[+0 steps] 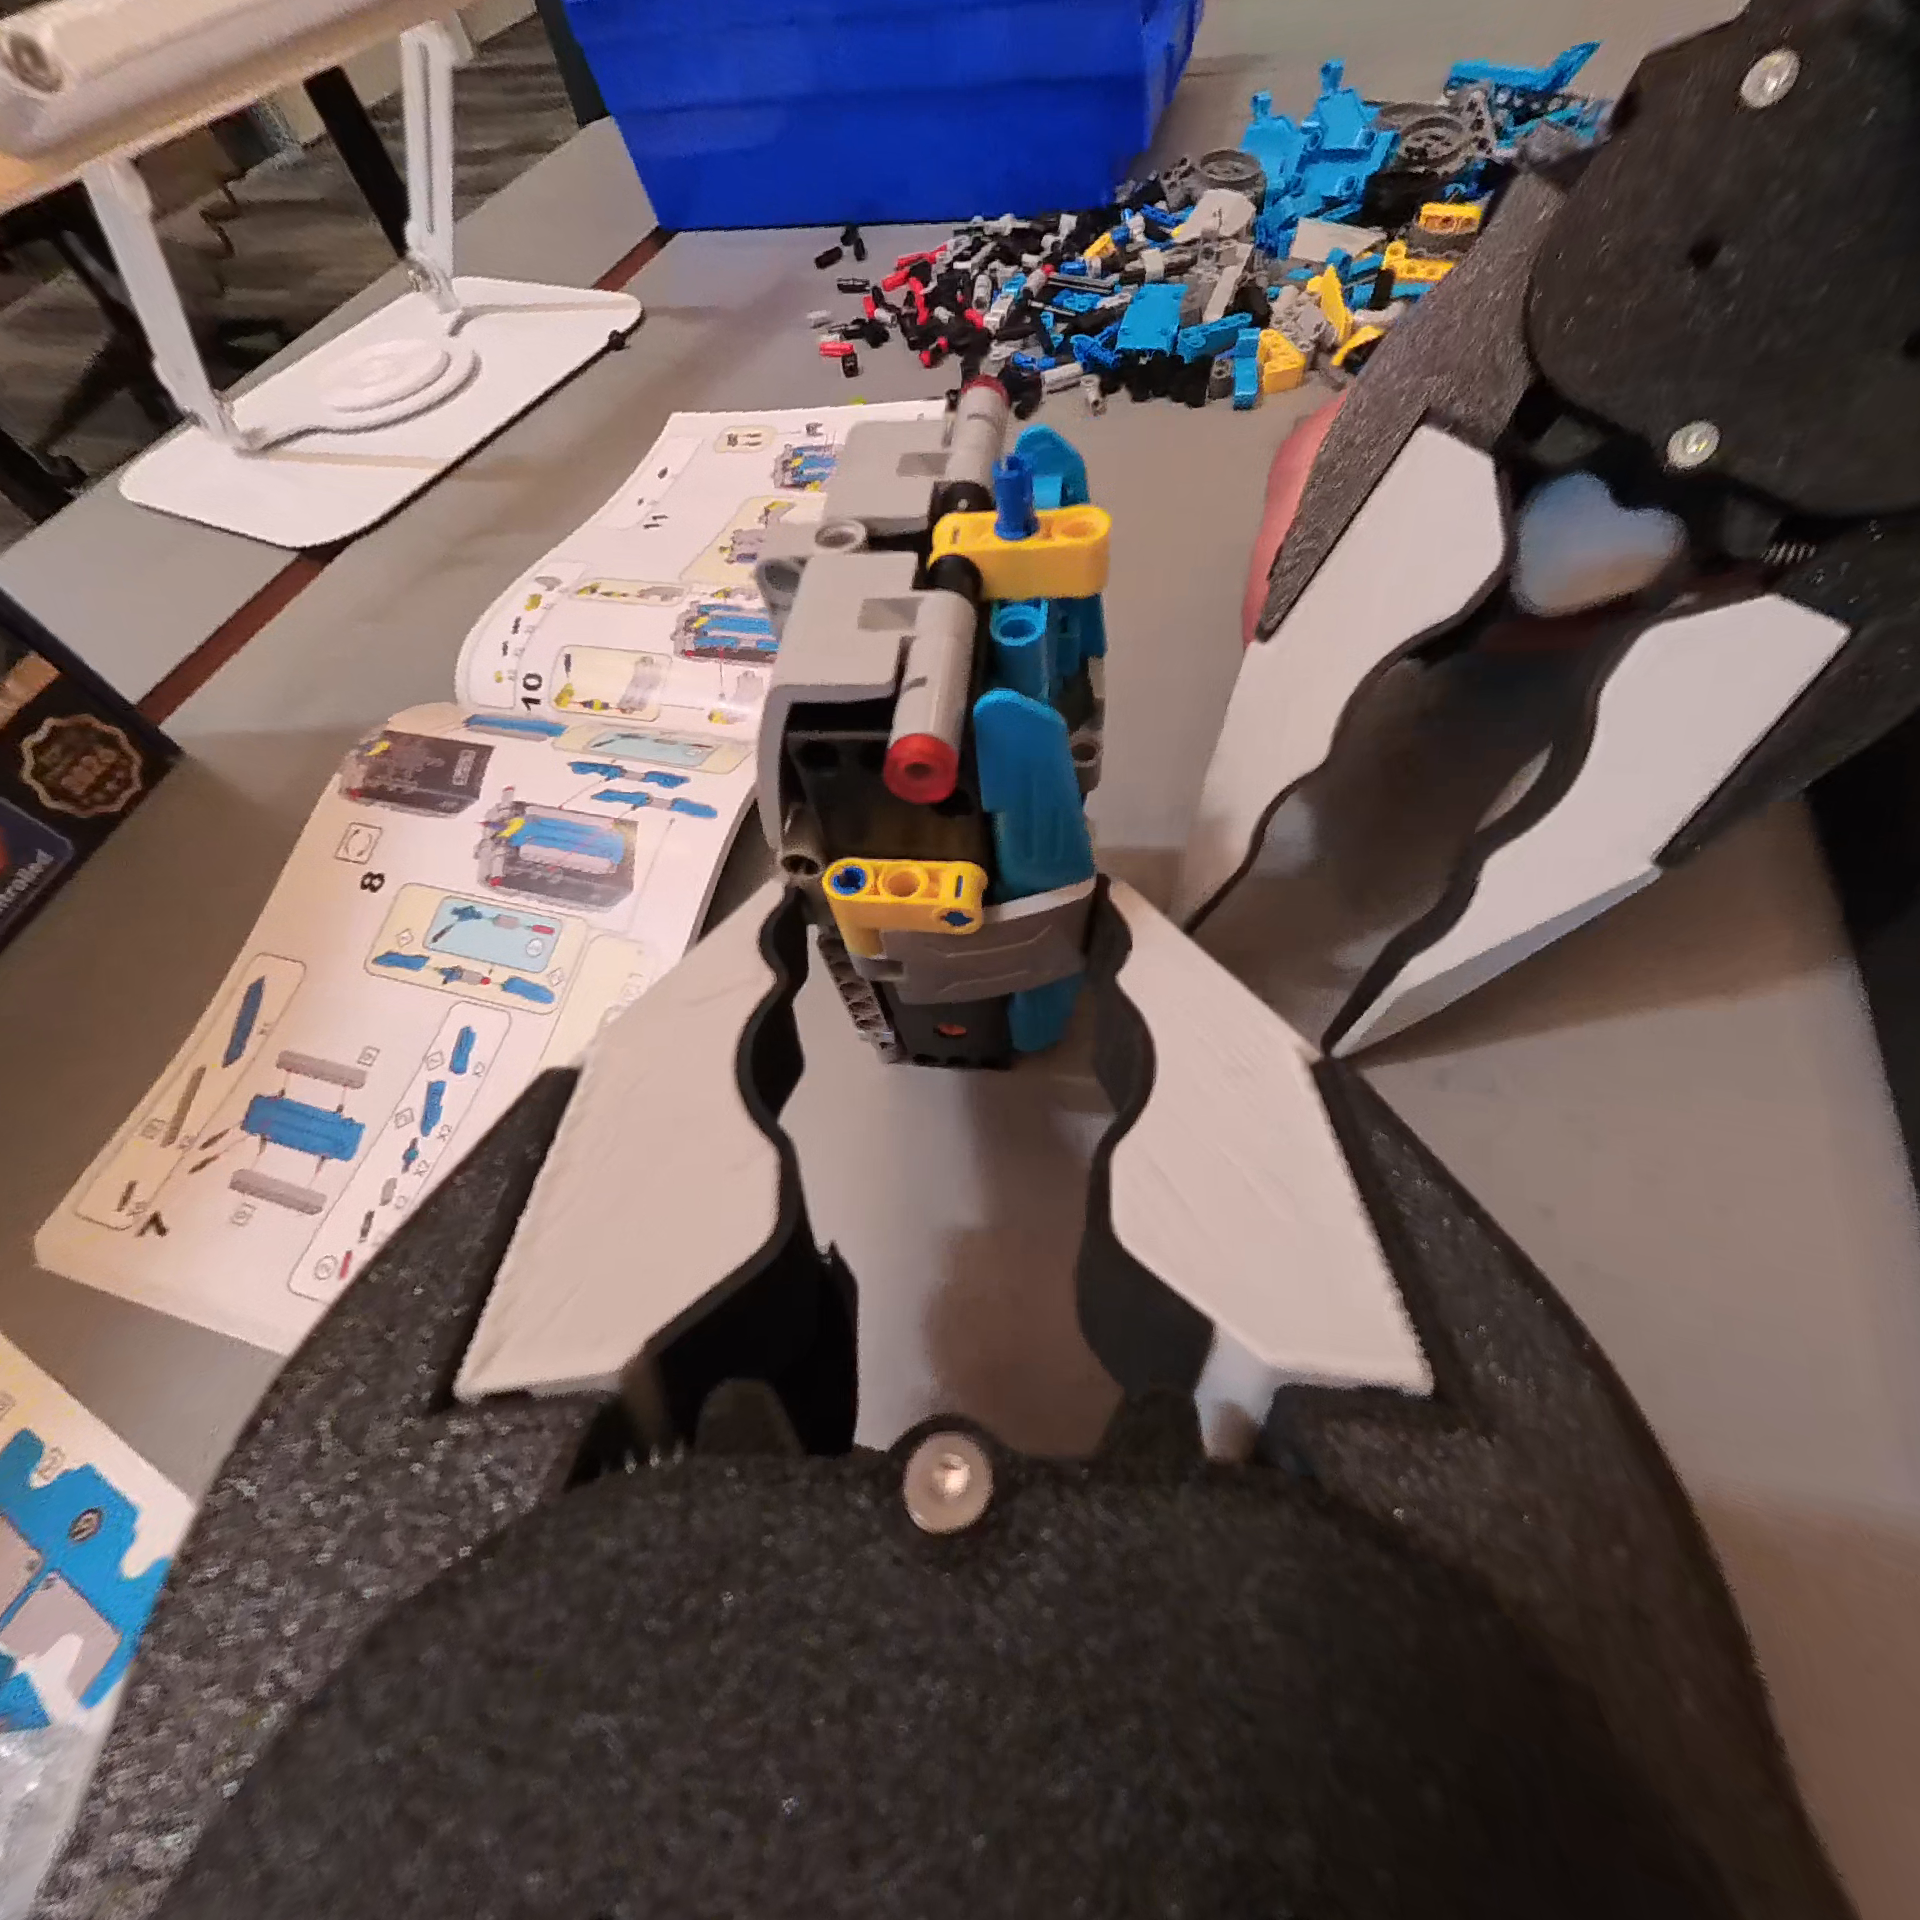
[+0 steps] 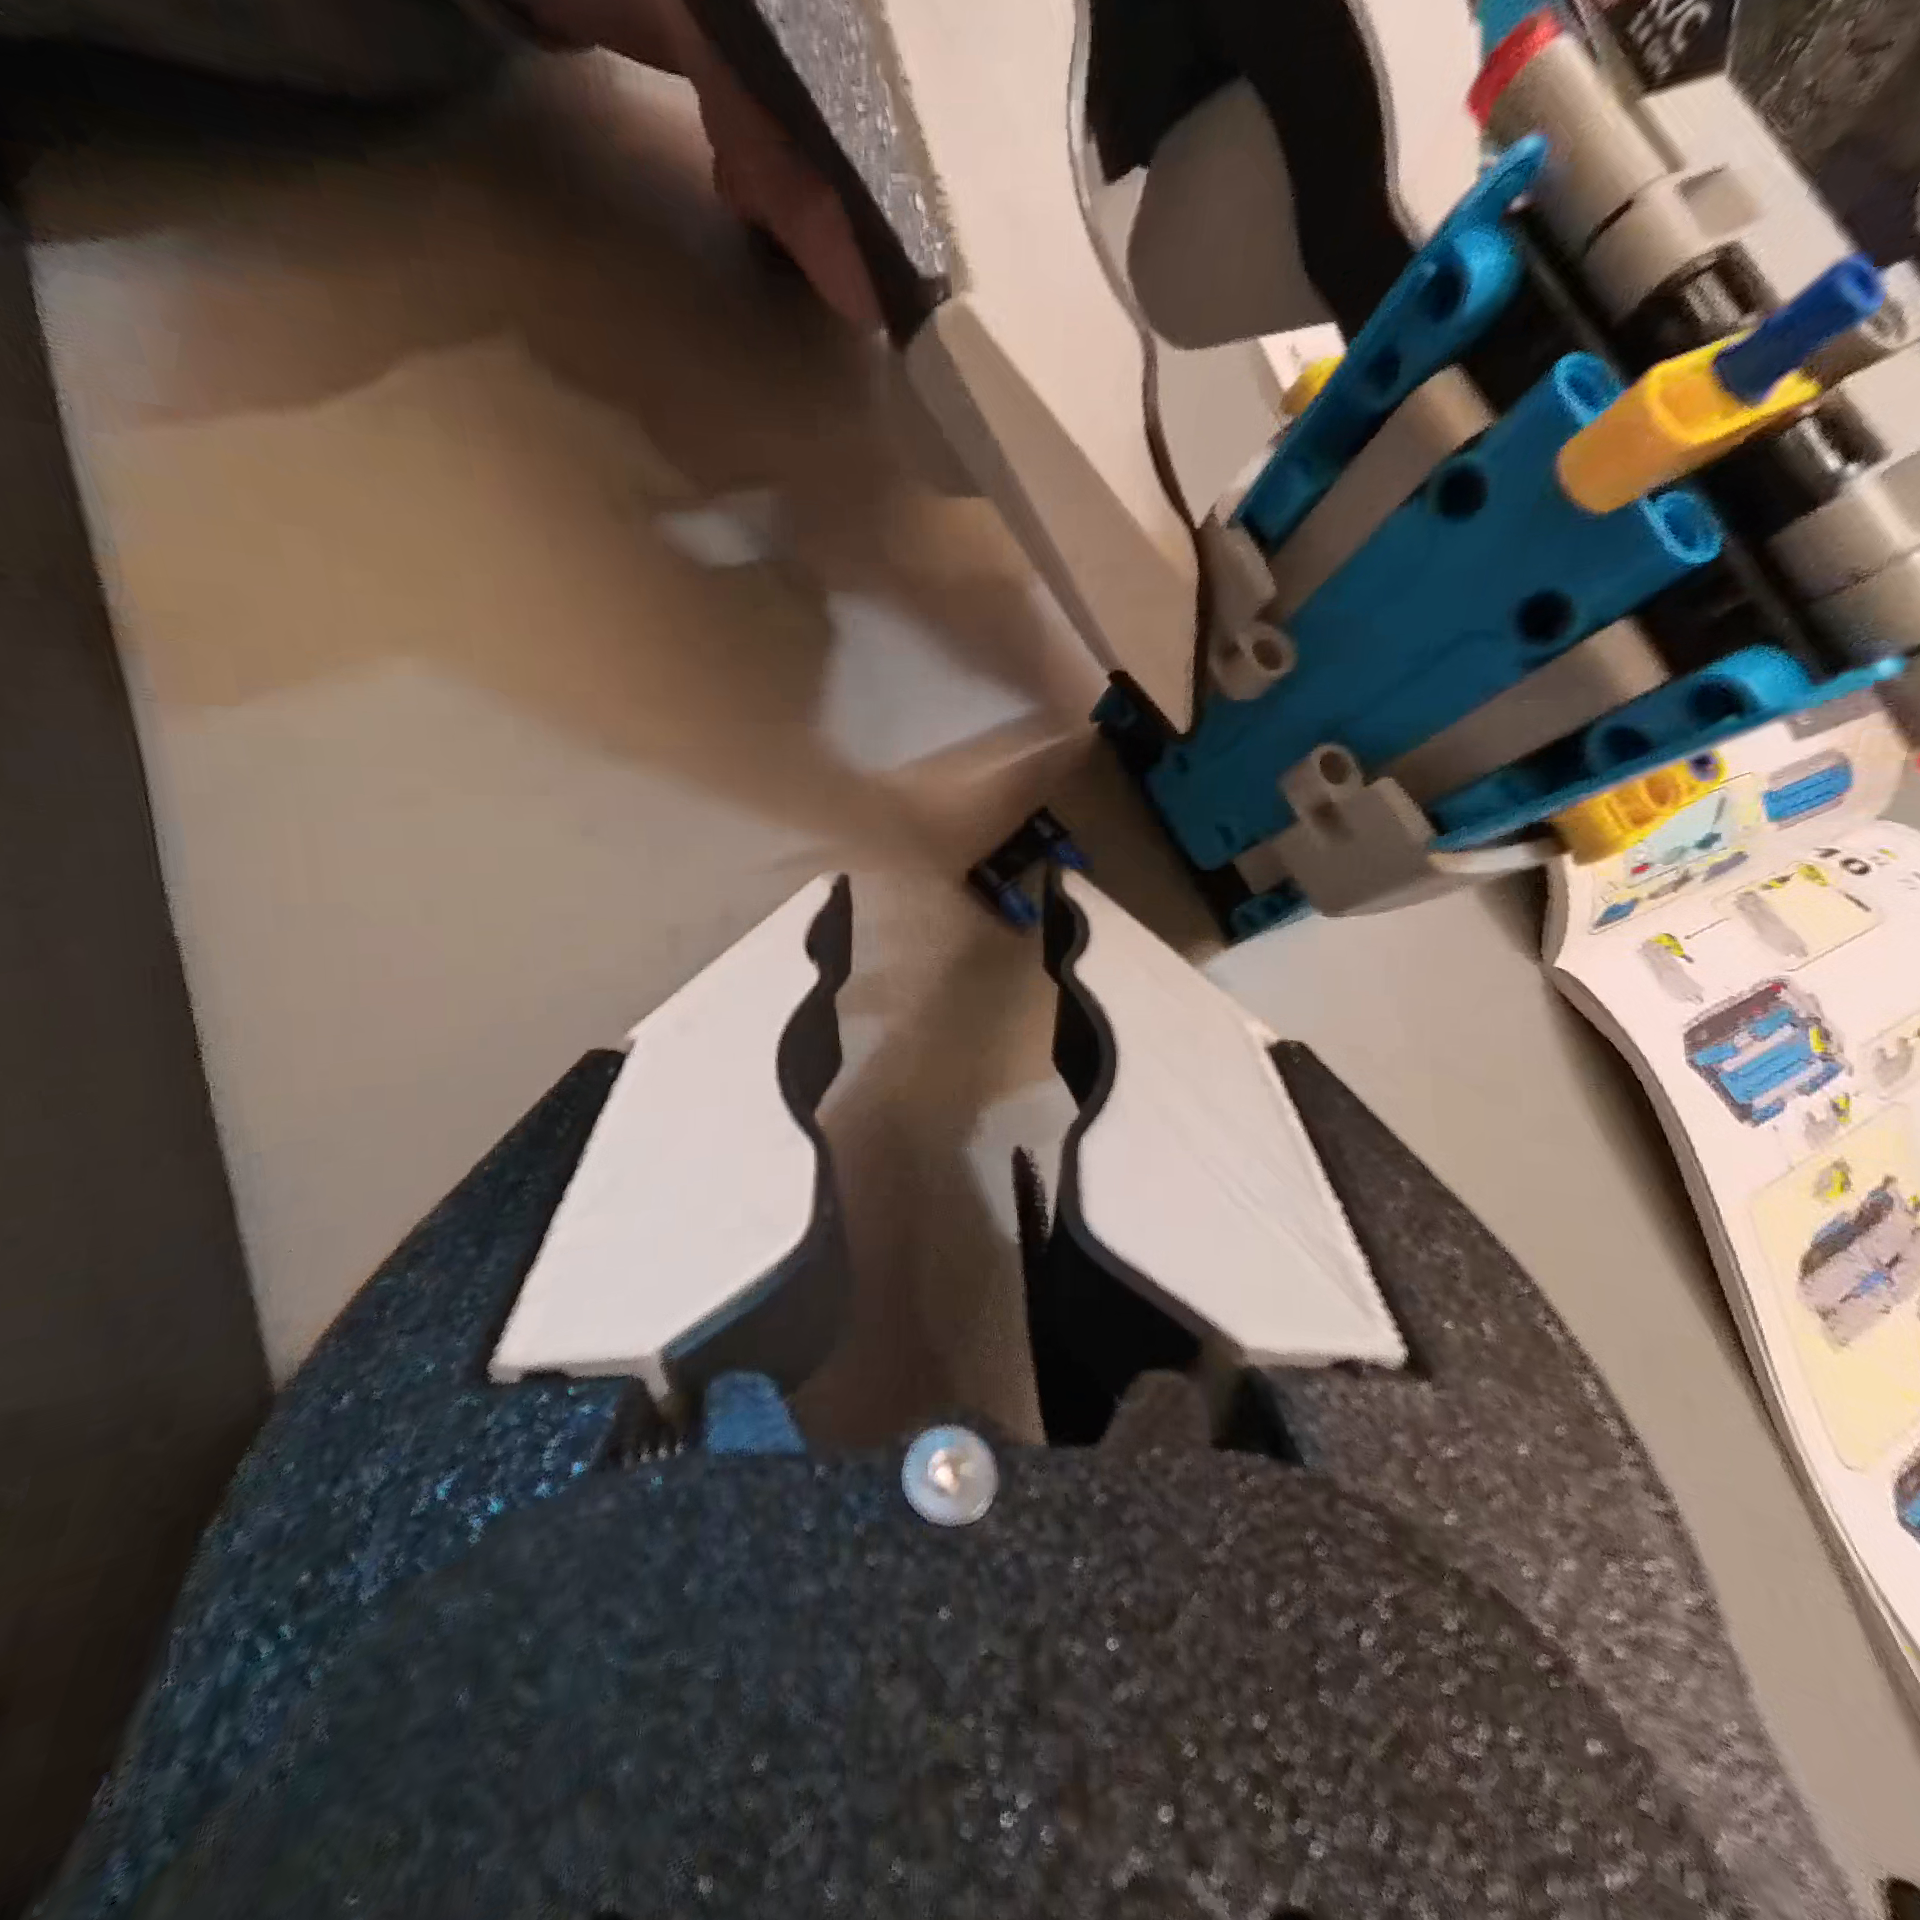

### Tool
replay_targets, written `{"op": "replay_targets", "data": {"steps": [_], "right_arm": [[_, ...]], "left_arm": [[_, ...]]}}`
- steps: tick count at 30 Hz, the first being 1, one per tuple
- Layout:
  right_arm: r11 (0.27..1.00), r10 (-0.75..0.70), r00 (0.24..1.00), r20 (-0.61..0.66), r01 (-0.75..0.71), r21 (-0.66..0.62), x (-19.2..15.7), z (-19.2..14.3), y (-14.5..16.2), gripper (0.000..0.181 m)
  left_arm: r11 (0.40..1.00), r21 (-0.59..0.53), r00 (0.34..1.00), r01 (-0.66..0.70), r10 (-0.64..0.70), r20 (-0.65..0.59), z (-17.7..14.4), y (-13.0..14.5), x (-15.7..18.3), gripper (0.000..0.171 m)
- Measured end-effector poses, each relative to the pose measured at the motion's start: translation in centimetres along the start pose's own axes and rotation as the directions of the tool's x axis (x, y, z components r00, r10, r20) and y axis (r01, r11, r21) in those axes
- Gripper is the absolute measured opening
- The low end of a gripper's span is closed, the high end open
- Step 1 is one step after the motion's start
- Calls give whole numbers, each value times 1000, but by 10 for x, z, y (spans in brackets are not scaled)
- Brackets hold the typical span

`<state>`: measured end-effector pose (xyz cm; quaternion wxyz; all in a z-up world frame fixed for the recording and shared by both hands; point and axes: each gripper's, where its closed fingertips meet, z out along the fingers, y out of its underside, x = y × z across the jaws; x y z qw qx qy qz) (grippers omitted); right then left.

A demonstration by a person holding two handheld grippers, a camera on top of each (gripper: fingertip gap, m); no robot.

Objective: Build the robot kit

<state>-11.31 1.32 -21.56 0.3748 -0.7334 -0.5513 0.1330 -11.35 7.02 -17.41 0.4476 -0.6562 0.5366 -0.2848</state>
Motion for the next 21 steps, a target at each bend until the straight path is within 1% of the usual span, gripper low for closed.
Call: {"op": "replay_targets", "data": {"steps": [2, 3, 6, 8, 10, 13, 15, 17, 19, 21], "right_arm": [[1000, 25, 1000, 5, -25, 8, 4, 4, -5, 35], [999, 40, 999, 3, -40, -1, 7, 4, -6, 31], [995, 91, 996, -8, -91, -46, 11, 10, -1, 29], [993, 107, 994, 10, -107, -47, 8, 12, -2, 22], [990, 132, 990, 43, -129, -59, 4, 13, -2, 8], [988, 145, 988, 53, -142, -68, 7, 10, 0, 7], [986, 164, 983, 86, -165, 11, 10, -2, -11, 7], [971, 203, 975, 89, -212, 114, 21, -17, -26, 7], [954, 212, 970, 118, -231, 192, 26, -28, -39, 7], [952, 215, 969, 117, -235, 194, 28, -28, -41, 7]], "left_arm": [[1000, -1, 1000, 7, -7, -2, 0, 0, -1, 54], [1000, -1, 1000, 5, -5, 2, 0, 0, -1, 54], [1000, -3, 1000, -4, 4, 14, 0, 0, -1, 55], [1000, -4, 1000, -7, 7, 22, 0, 1, -2, 55], [1000, -4, 1000, -8, 8, 22, 0, 1, -2, 55], [1000, -3, 1000, -10, 10, 13, -1, 1, -1, 55], [1000, -6, 1000, -27, 27, 10, -2, 2, 0, 55], [999, -15, 999, -42, 42, 12, -3, 5, 0, 55], [999, -18, 999, -48, 49, 13, -3, 5, 0, 55], [999, -18, 999, -48, 48, 12, -3, 5, 0, 55]]}}
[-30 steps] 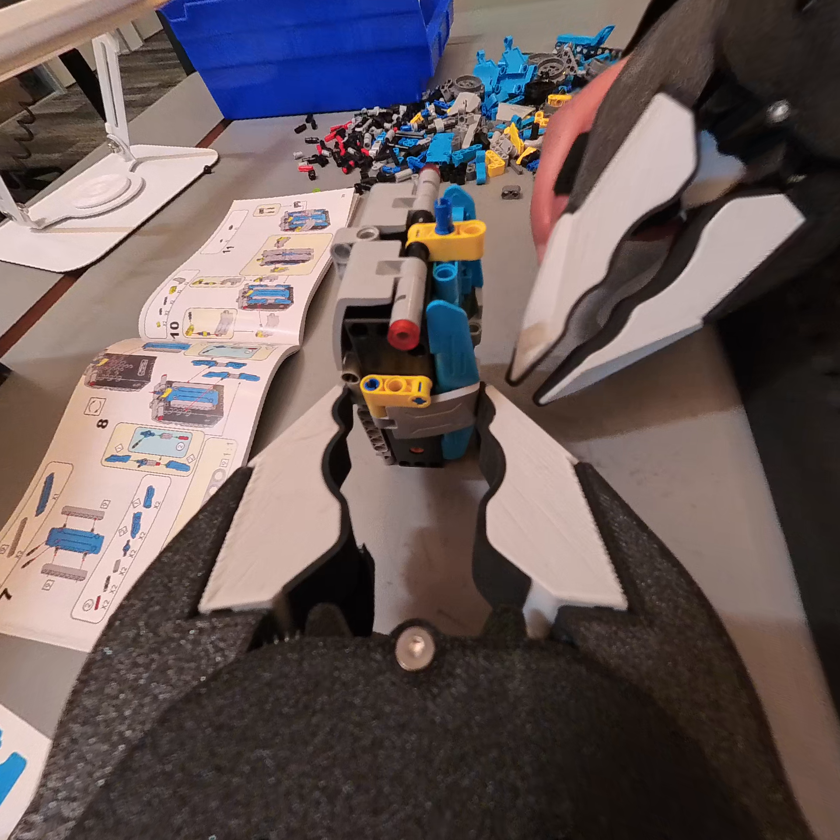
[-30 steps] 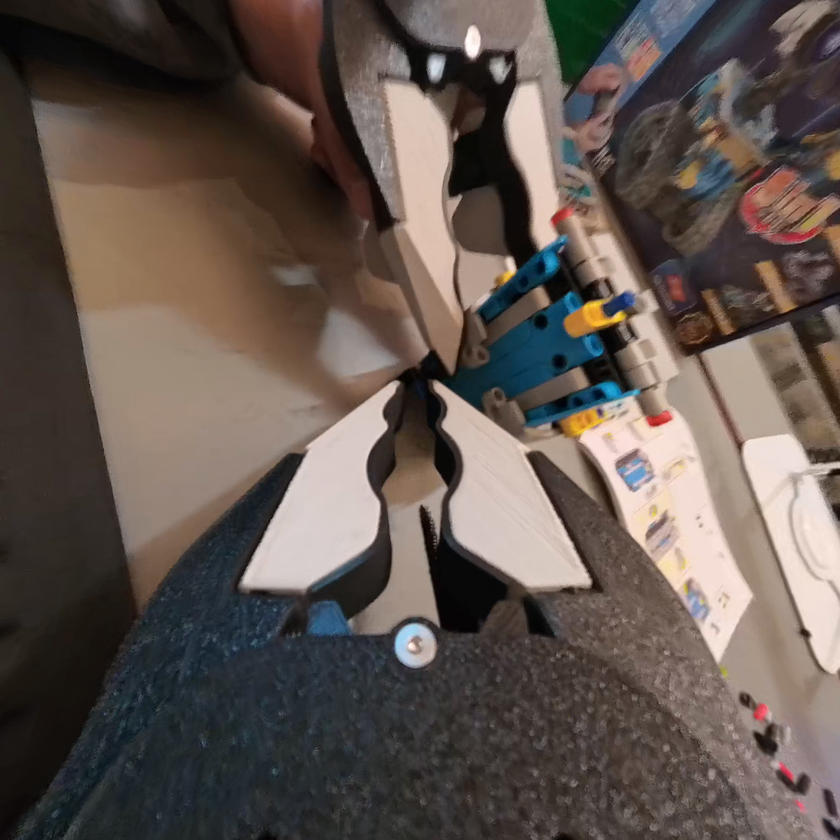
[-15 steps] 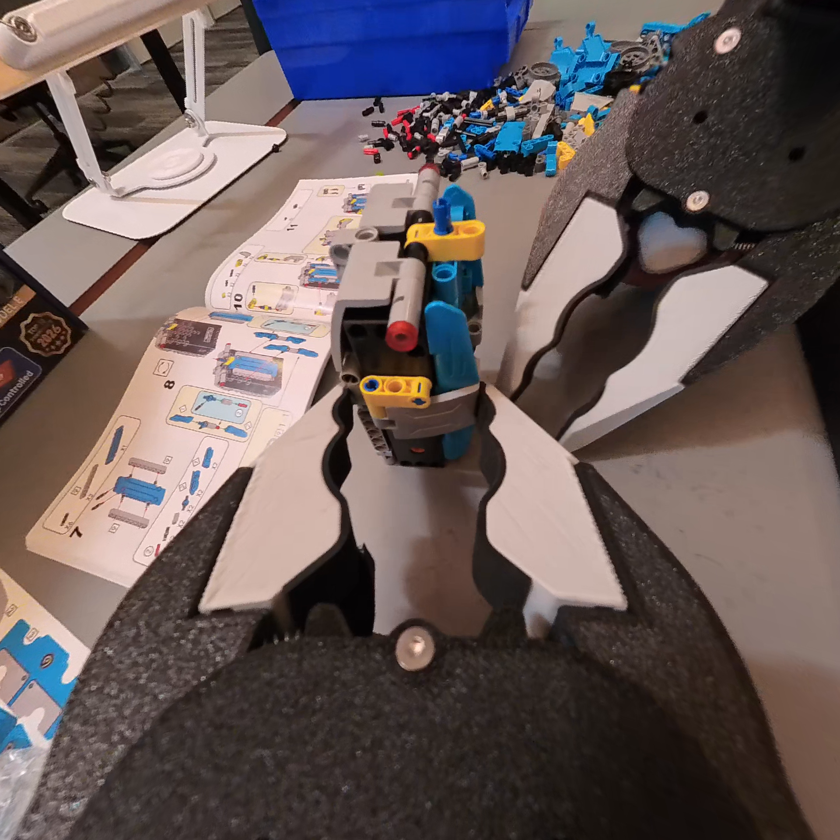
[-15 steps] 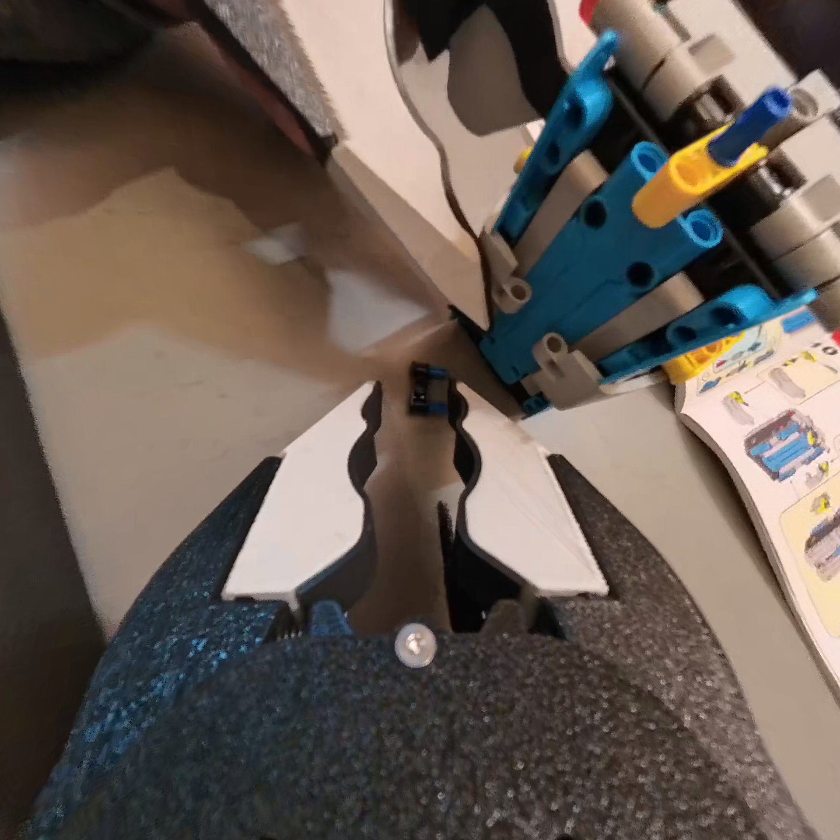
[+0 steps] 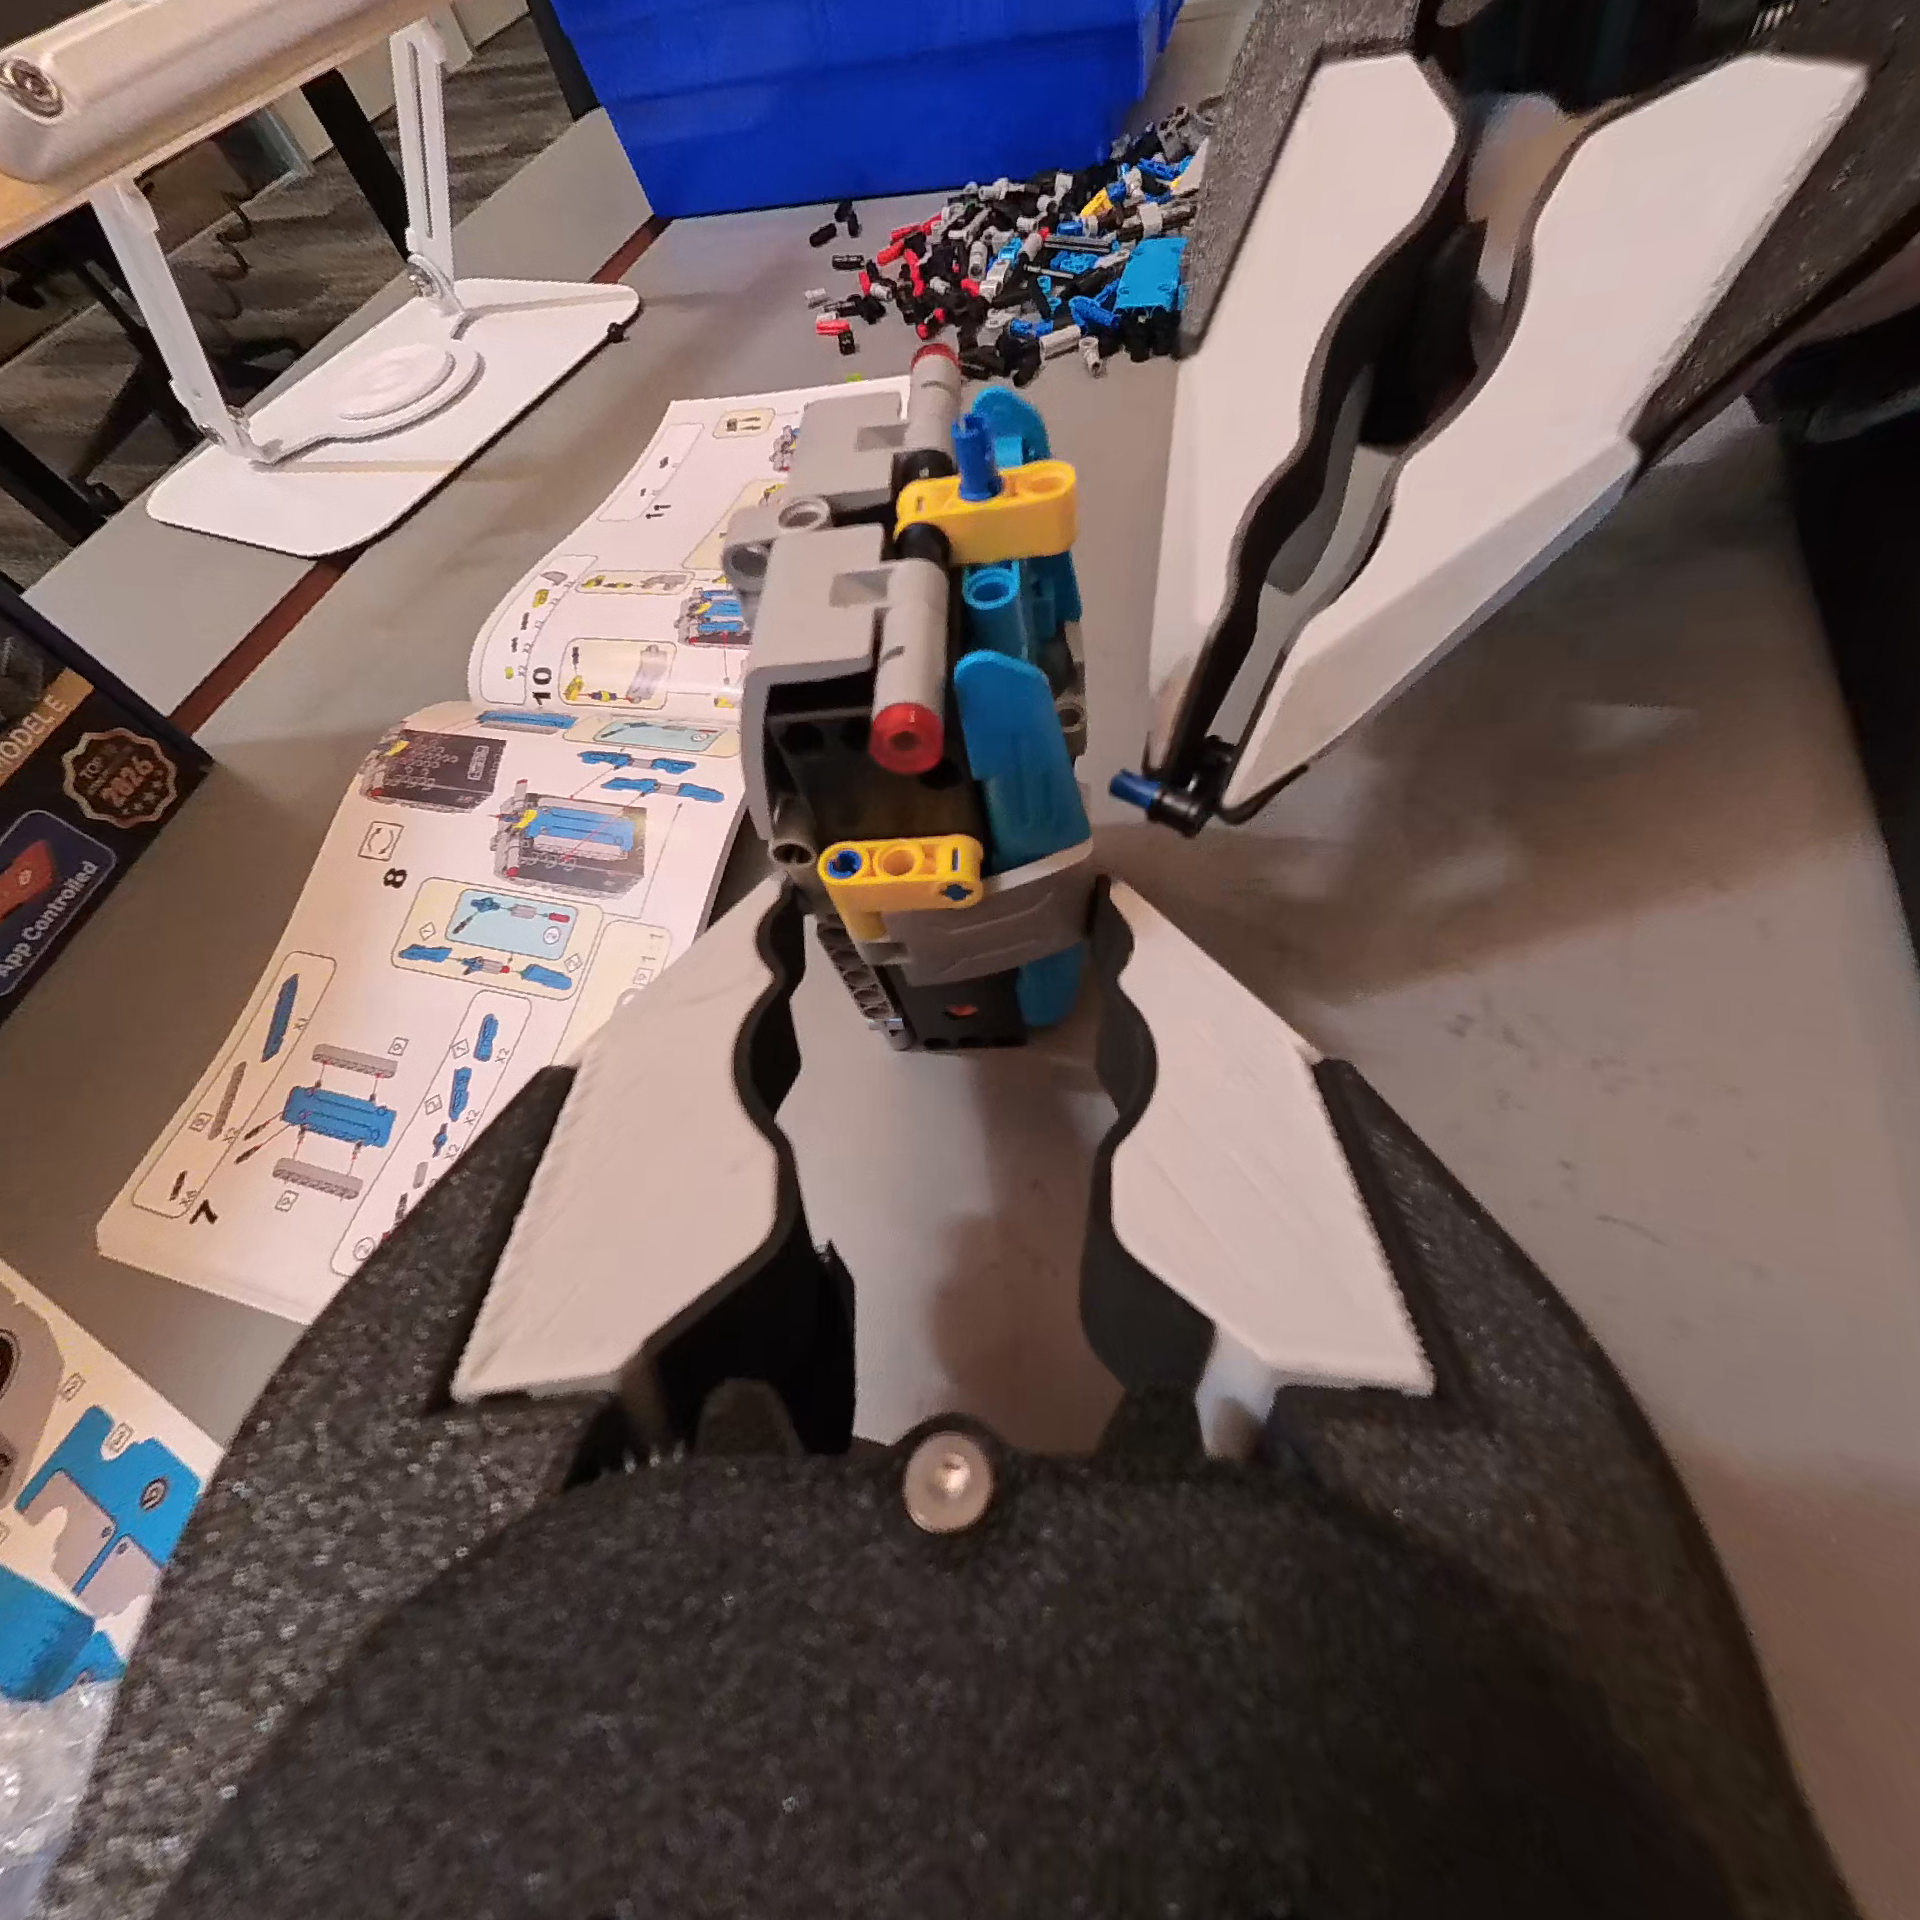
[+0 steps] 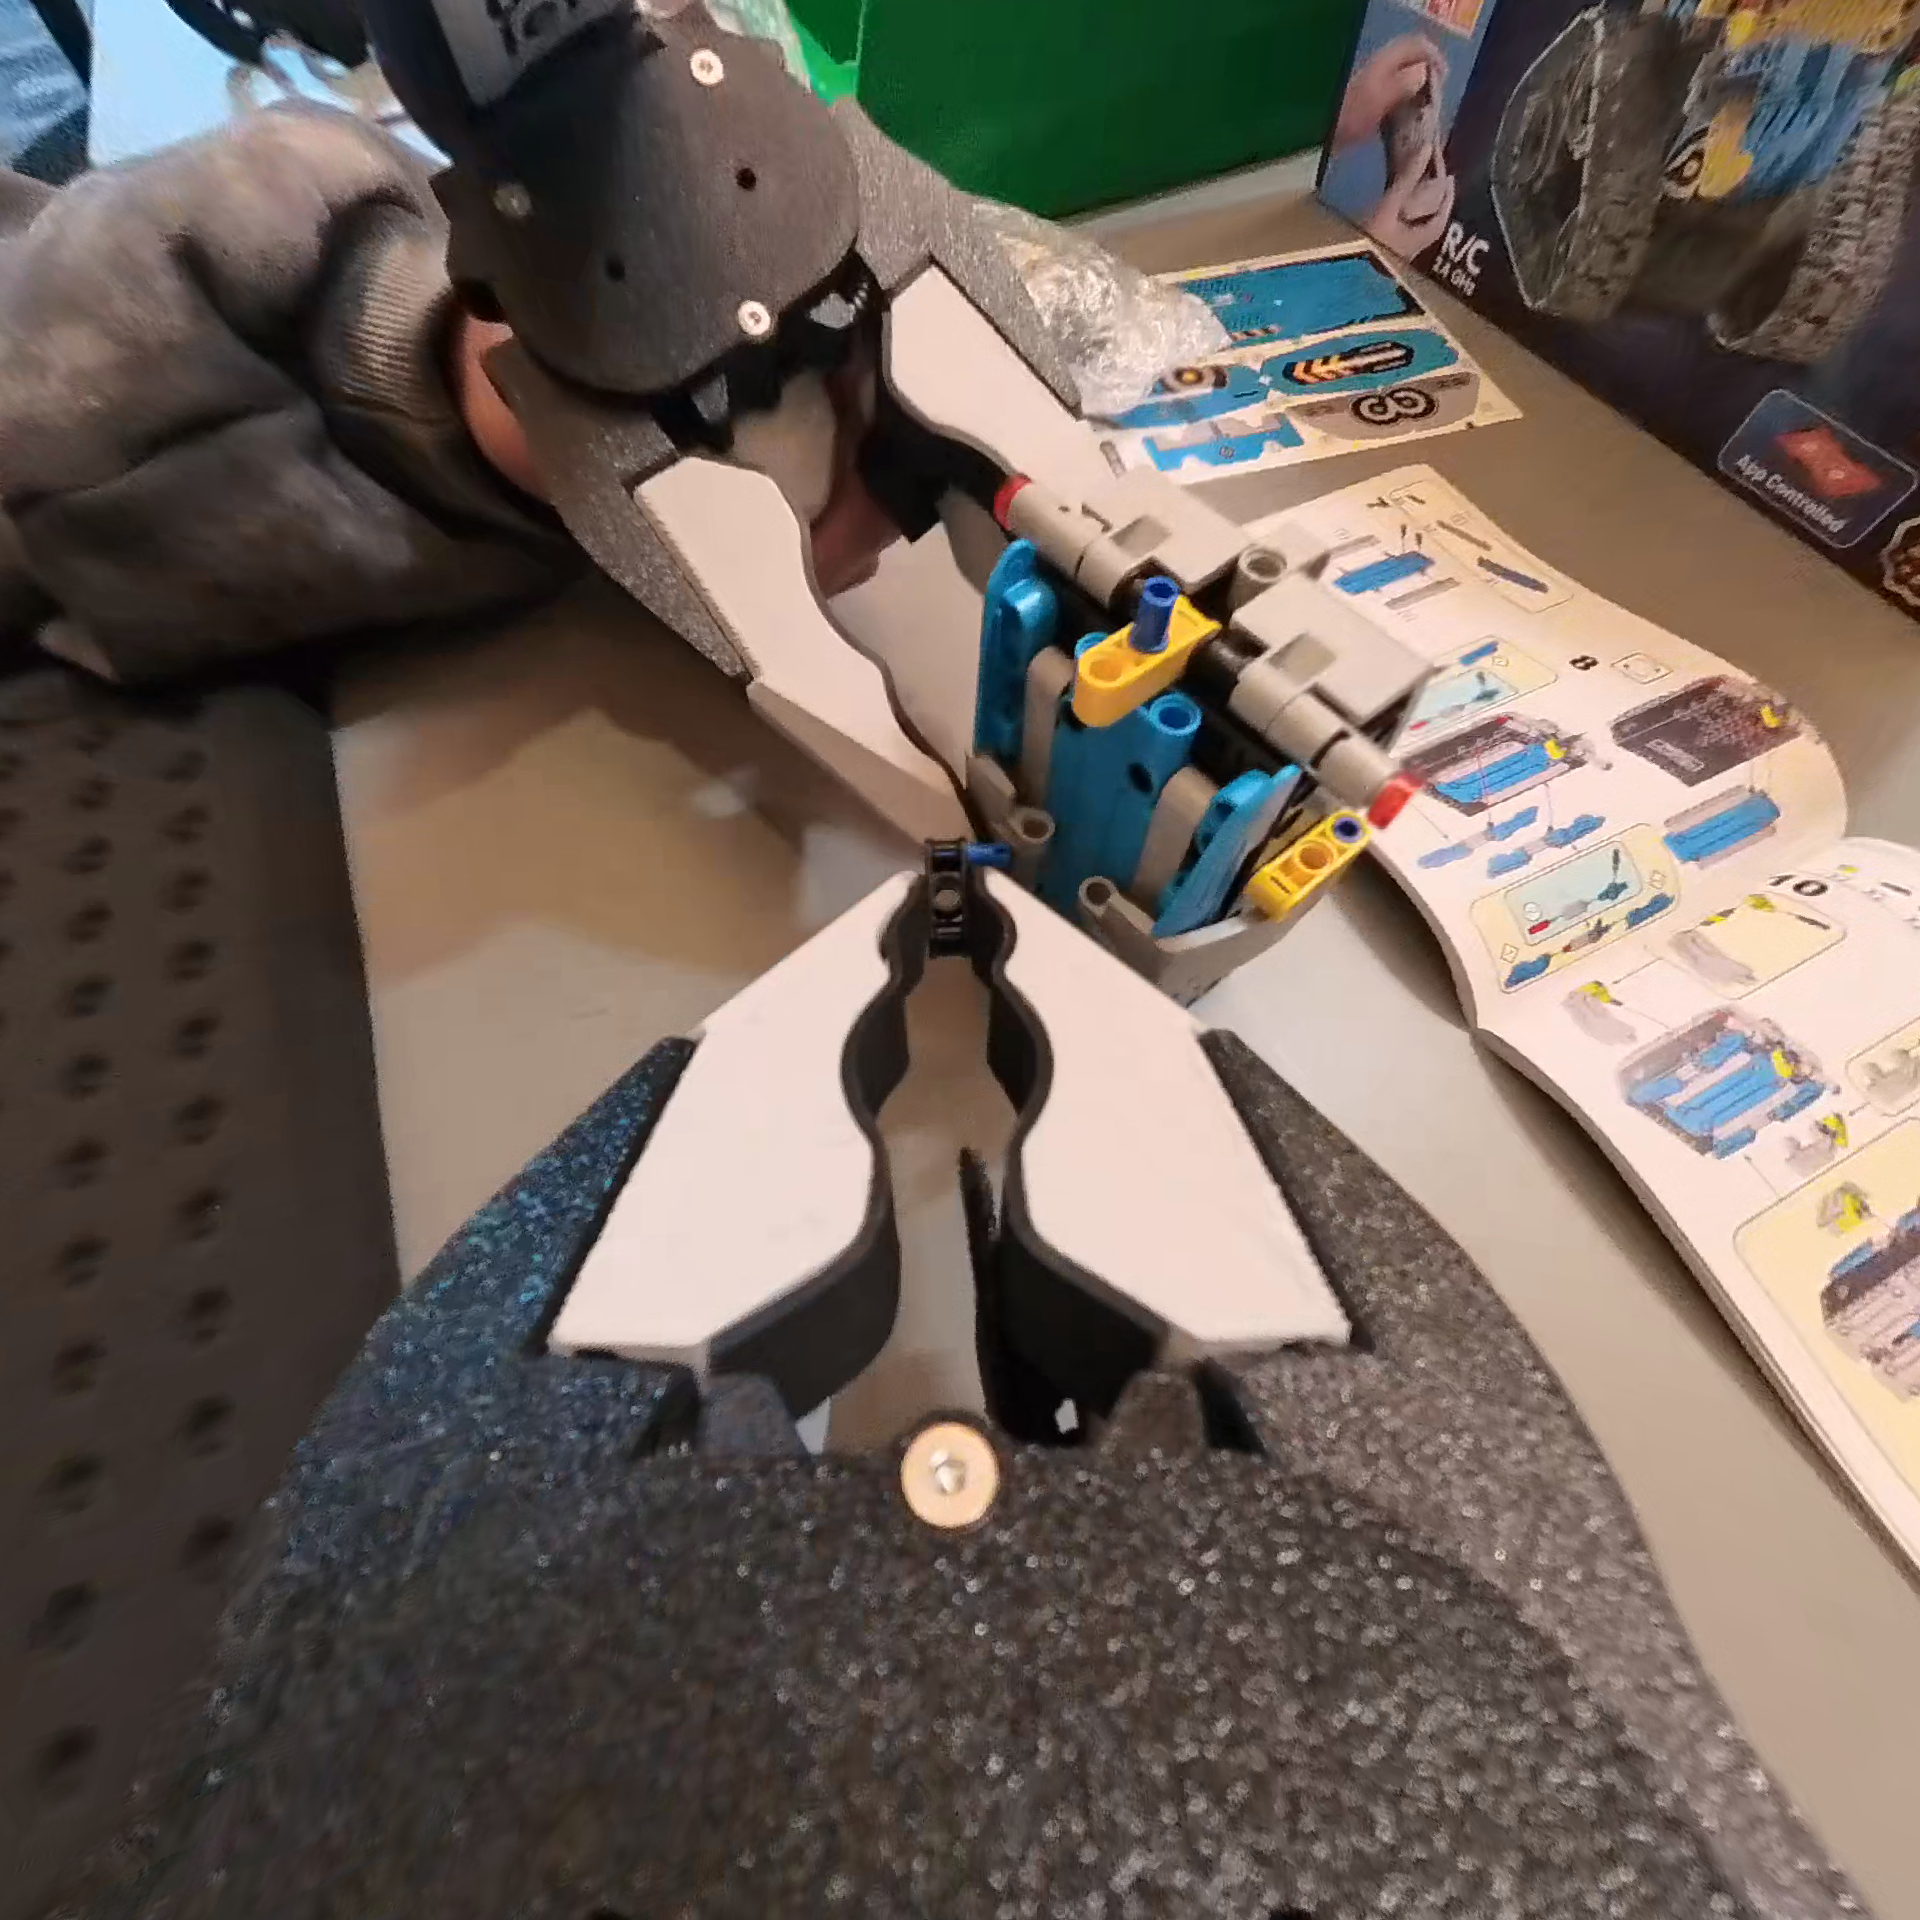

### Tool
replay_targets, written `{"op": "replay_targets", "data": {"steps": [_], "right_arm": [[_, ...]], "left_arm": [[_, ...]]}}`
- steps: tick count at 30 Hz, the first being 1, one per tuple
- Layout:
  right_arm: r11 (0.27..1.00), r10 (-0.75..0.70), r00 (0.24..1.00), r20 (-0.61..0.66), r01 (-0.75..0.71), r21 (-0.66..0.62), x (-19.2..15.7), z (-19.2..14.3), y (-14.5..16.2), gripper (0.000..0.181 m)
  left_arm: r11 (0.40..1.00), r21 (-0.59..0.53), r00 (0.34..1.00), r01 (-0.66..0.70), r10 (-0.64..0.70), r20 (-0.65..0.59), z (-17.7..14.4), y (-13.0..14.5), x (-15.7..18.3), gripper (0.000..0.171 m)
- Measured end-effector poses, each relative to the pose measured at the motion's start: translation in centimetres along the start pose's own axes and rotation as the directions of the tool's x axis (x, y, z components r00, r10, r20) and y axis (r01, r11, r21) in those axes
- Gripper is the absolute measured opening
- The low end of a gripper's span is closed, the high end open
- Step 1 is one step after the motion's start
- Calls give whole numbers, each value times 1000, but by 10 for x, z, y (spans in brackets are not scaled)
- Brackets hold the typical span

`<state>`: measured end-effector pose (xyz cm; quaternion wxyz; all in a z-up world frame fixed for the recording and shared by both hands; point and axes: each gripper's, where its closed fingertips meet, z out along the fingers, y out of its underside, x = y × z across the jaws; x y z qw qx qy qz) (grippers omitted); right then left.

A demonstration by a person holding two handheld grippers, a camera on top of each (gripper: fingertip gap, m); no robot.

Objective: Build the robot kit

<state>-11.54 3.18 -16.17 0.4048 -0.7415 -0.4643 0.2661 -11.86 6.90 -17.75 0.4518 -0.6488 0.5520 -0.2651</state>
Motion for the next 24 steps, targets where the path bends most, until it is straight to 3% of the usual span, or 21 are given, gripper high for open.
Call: {"op": "replay_targets", "data": {"steps": [4, 8, 10, 12, 15, 18, 20, 22, 24], "right_arm": [[1000, -3, 1000, 3, 2, 17, -3, 2, -2, 7], [971, 204, 950, 236, -227, 74, -15, -8, -9, 7], [911, 337, 809, 481, -409, 50, -32, -19, -16, 7], [838, 423, 590, 687, -544, -48, -49, -33, -22, 7], [801, 446, 410, 796, -579, -150, -65, -46, -25, 7], [811, 433, 385, 815, -561, -166, -75, -48, -26, 7], [800, 443, 346, 827, -570, -190, -78, -49, -26, 7], [802, 447, 359, 820, -567, -189, -79, -47, -24, 7], [798, 449, 389, 805, -580, -165, -72, -45, -25, 7]], "left_arm": [[999, -30, 1000, -21, 22, 9, -7, 4, -2, 59], [998, 47, 998, -51, 53, -44, -41, -17, 9, 64], [985, 140, 986, -102, 119, -118, -61, -34, 31, 49], [973, 217, 964, -78, 129, -231, -74, -47, 58, 43], [970, 244, 917, -14, 110, -383, -74, -55, 90, 43], [972, 233, 906, -45, 138, -400, -64, -52, 105, 38], [970, 234, 918, -70, 154, -364, -57, -51, 104, 25], [964, 255, 922, -78, 167, -349, -54, -52, 104, 8], [967, 244, 931, -75, 156, -329, -52, -51, 97, 5]]}}
